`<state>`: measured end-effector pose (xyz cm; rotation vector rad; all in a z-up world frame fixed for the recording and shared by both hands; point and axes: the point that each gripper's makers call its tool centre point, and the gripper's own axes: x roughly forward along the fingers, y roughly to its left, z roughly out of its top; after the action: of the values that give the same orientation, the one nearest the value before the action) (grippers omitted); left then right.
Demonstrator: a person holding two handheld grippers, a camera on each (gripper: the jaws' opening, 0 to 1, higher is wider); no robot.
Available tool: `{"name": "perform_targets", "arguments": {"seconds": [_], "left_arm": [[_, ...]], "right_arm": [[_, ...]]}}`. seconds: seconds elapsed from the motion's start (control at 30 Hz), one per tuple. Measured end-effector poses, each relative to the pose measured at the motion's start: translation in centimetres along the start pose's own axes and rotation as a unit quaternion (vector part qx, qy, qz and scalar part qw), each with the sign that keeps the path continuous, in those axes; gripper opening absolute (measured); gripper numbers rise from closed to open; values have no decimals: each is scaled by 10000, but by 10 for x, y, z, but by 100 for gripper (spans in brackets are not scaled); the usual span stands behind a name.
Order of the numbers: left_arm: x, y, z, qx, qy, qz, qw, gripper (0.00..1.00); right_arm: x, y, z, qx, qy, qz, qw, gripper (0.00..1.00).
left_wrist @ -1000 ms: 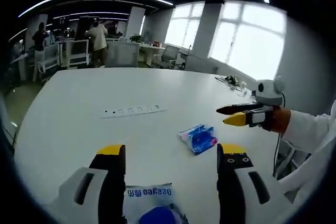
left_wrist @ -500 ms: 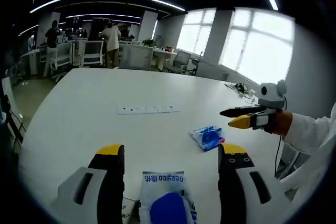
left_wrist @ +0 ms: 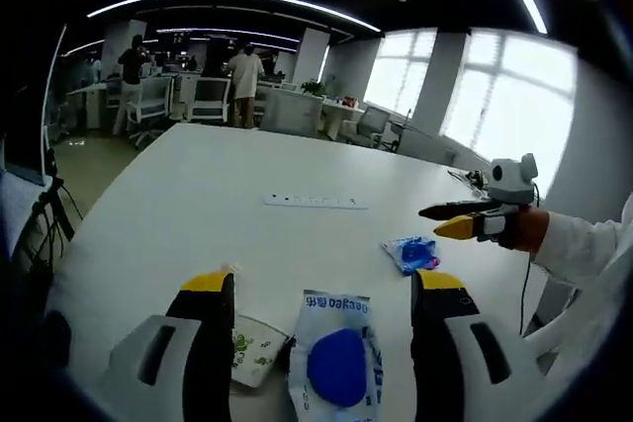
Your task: Arrange the tabletop items into an orderly group along one side of the table until the central work area is clear of visible clutter.
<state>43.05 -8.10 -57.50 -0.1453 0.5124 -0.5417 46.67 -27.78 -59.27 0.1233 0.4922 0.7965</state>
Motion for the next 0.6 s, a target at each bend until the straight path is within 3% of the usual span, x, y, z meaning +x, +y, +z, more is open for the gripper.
{"name": "perform_targets", "arguments": {"seconds": [0.6], "left_arm": [[-37, 22, -40, -409, 81, 474, 9980, 74]], "right_arm": [[27, 18, -5, -235, 343, 420, 9983, 55]]}}
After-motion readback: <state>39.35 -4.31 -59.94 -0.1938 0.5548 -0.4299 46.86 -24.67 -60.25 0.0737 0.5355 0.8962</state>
